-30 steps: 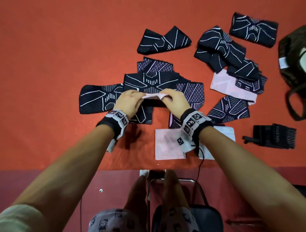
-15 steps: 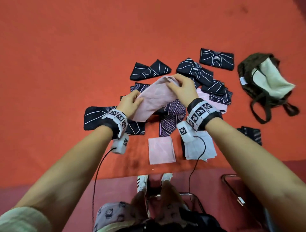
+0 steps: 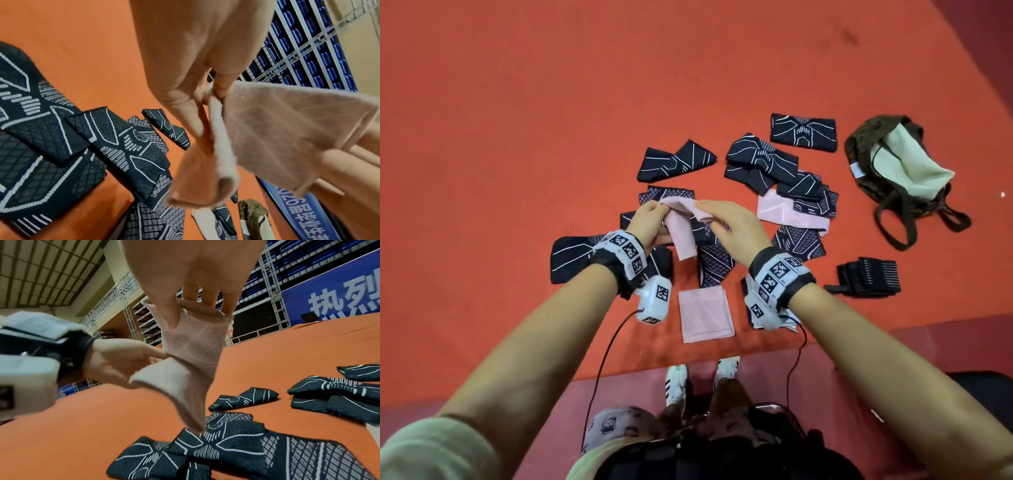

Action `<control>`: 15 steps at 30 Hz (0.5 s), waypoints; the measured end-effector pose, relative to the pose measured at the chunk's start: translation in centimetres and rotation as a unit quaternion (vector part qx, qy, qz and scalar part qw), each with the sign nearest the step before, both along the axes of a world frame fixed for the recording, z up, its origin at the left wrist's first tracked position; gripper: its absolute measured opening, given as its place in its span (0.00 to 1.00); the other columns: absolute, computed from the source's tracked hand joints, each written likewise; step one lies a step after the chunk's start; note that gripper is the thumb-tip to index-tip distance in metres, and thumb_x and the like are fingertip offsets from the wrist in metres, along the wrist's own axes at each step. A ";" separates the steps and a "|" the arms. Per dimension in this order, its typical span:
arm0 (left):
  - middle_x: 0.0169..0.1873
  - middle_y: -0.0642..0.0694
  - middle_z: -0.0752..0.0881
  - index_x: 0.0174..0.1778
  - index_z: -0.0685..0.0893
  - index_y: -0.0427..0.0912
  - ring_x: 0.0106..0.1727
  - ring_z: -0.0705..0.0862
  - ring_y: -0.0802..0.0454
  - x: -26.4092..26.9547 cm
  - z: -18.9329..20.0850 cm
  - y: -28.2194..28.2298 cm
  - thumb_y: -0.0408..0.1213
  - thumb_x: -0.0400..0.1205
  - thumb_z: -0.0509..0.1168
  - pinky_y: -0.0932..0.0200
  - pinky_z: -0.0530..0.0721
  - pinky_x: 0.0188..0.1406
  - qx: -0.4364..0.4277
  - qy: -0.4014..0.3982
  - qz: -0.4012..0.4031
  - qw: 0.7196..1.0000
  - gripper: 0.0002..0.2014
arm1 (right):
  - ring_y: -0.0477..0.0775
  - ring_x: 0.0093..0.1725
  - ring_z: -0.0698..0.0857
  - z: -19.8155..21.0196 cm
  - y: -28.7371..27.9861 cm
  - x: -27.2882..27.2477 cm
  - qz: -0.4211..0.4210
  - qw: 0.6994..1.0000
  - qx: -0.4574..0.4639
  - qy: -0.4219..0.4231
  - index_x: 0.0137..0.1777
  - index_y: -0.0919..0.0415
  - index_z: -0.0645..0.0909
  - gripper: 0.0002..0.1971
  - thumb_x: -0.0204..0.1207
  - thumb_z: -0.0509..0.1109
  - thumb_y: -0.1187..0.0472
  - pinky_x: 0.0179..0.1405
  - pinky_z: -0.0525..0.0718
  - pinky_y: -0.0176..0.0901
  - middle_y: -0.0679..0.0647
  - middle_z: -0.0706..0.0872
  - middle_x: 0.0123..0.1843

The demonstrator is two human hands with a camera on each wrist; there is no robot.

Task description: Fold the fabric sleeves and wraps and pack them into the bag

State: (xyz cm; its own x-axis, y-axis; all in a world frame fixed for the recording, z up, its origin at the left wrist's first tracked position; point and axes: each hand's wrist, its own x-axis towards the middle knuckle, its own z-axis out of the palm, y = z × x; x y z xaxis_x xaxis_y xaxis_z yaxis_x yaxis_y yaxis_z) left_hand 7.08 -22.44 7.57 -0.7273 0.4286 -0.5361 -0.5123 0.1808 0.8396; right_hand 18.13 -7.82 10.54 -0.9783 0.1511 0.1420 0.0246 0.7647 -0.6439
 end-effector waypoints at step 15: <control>0.47 0.43 0.86 0.67 0.77 0.35 0.44 0.86 0.49 1.3 1.0 1.0 0.28 0.82 0.61 0.58 0.88 0.38 0.054 0.018 -0.031 0.998 0.16 | 0.51 0.78 0.66 0.8 1.3 0.0 -0.011 0.975 -0.163 -0.153 0.72 0.62 0.75 0.28 0.74 0.54 0.78 0.78 0.56 0.35 0.56 0.72 0.77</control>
State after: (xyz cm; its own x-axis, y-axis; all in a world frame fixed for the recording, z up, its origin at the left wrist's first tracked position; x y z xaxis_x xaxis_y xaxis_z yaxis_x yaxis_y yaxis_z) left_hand 8.42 -21.46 8.53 -0.7147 0.5279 -0.4588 -0.4727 0.1189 0.8732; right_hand 18.12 -6.51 11.36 -0.9631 0.1611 -0.2156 0.2685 0.5184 -0.8119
